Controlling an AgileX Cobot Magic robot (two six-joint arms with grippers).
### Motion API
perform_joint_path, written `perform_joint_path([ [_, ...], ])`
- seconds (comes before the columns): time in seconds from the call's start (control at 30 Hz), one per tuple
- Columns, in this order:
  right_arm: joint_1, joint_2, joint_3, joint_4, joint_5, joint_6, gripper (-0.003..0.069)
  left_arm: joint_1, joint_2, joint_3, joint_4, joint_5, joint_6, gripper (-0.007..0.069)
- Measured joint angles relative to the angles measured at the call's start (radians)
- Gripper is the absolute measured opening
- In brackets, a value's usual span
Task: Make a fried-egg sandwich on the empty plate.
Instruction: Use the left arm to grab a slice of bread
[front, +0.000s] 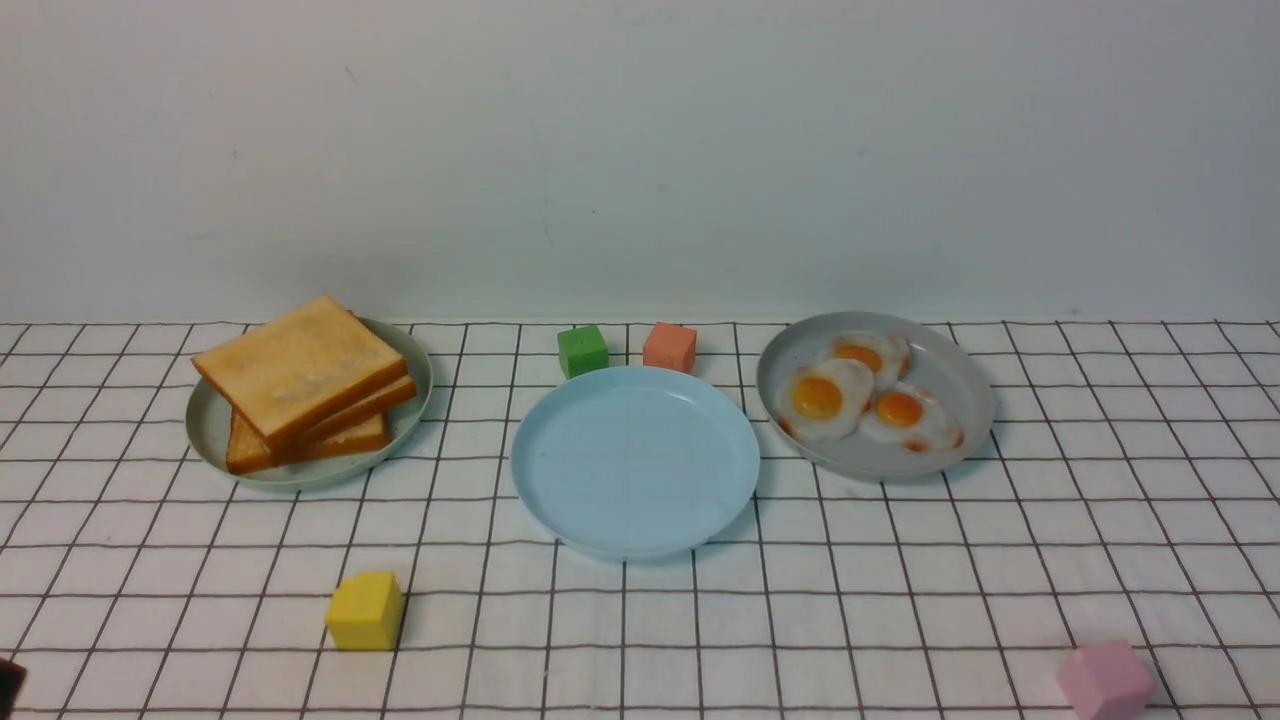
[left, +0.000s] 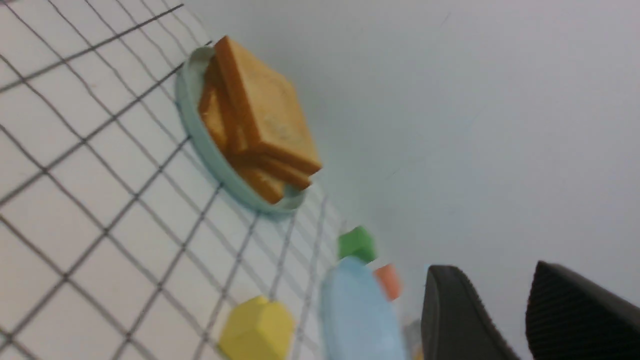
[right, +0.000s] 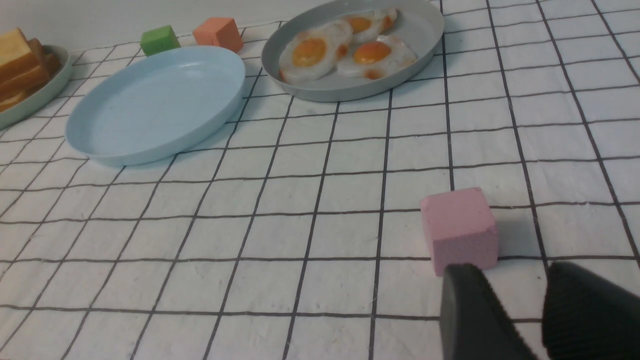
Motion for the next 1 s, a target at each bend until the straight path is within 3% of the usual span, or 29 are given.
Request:
perform_joint_path([
  [0.1, 0.0, 0.0, 0.0, 0.0, 0.0, 0.0, 0.0241, 0.0, 0.0, -0.006, -0.066, -0.029, -0.01, 0.022],
  [0.2, 0.0, 0.0, 0.0, 0.0, 0.0, 0.0, 0.0241, 0.0, 0.001, -0.053, -0.062, 0.05, 0.027, 0.0173],
  [0.4, 0.0, 0.0, 0.0, 0.0, 0.0, 0.0, 0.0241, -0.037, 0.152, -0.268, -0.007, 0.256, 0.337, 0.0018],
  [0.53, 0.0, 0.0, 0.002, 0.009, -0.028, 0.0, 0.0241, -0.11, 0.339, -0.433, 0.022, 0.468, 0.507, -0.0011],
  [0.7, 0.0, 0.0, 0.01, 0.204, -0.12, 0.095, 0.0241, -0.151, 0.584, -0.593, 0.1, 0.714, 0.544, -0.0012],
  [0.9, 0.0, 0.0, 0.01, 0.469, -0.27, 0.129, 0.0241, -0.153, 0.784, -0.658, 0.131, 0.729, 0.619, -0.0012],
  [1.0, 0.0, 0.0, -0.004, 0.549, -0.25, 0.121, 0.0232, -0.153, 0.839, -0.677, 0.127, 0.744, 0.674, -0.0012],
])
